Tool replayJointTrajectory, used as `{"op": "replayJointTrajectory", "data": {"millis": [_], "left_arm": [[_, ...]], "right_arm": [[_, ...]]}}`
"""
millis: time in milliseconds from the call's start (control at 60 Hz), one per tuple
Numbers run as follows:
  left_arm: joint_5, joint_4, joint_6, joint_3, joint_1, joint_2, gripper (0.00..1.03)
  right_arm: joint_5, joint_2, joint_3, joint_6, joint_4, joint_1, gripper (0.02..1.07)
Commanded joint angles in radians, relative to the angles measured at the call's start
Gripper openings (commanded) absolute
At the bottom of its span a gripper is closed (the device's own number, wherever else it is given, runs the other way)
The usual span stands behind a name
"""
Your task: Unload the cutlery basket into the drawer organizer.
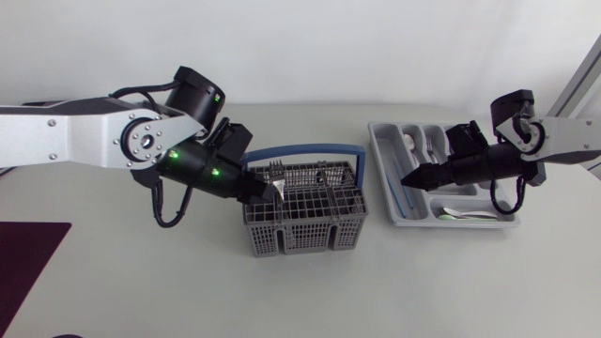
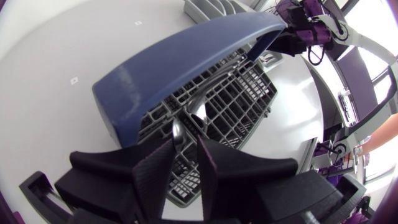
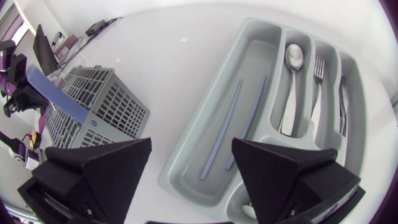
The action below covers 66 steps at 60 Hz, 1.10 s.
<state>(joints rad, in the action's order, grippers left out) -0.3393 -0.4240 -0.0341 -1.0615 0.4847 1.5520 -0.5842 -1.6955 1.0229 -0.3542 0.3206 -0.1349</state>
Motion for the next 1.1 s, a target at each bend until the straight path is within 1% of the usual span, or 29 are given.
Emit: {"op": "replayJointTrajectory", "data": {"millis": [0, 50, 117, 167, 267, 333, 517, 667, 767, 950, 1083], "left_arm": [[-0.007, 0.024, -0.026, -0.025, 0.009, 0.023, 0.38], [-0.007, 0.039, -0.026, -0.018, 0.009, 0.022, 0.38], [-0.004, 0.065, -0.024, -0.008, 0.009, 0.020, 0.26], [0.000, 0.083, -0.024, 0.000, 0.012, 0.020, 0.19], [0.003, 0.103, -0.021, 0.020, 0.020, 0.013, 0.19], [0.010, 0.117, -0.016, 0.034, 0.020, 0.005, 0.16], [0.011, 0.136, 0.005, 0.064, 0.015, 0.003, 0.13], [0.010, 0.148, 0.014, 0.095, 0.012, -0.032, 0.13], [0.008, 0.188, 0.025, 0.135, 0.011, -0.079, 0.13], [-0.041, 0.234, 0.040, 0.189, 0.000, -0.150, 0.13], [-0.106, 0.284, 0.040, 0.229, -0.023, -0.202, 0.13]], "right_arm": [[-0.014, 0.020, -0.029, -0.031, -0.002, -0.002, 0.95], [-0.016, 0.022, -0.035, -0.034, -0.002, 0.000, 0.95], [-0.017, 0.023, -0.044, -0.037, -0.005, 0.003, 0.95], [-0.017, 0.023, -0.050, -0.038, -0.009, 0.004, 0.95], [-0.020, 0.025, -0.058, -0.045, -0.014, 0.004, 0.95], [-0.020, 0.026, -0.063, -0.048, -0.015, 0.004, 0.95], [-0.022, 0.023, -0.076, -0.052, -0.029, 0.004, 0.95], [-0.023, 0.023, -0.076, -0.055, -0.029, 0.004, 0.95], [-0.023, 0.023, -0.076, -0.054, -0.029, 0.009, 0.95], [-0.022, 0.026, -0.075, -0.045, -0.029, 0.021, 0.95], [-0.022, 0.028, -0.076, -0.040, -0.028, 0.027, 0.95]]}}
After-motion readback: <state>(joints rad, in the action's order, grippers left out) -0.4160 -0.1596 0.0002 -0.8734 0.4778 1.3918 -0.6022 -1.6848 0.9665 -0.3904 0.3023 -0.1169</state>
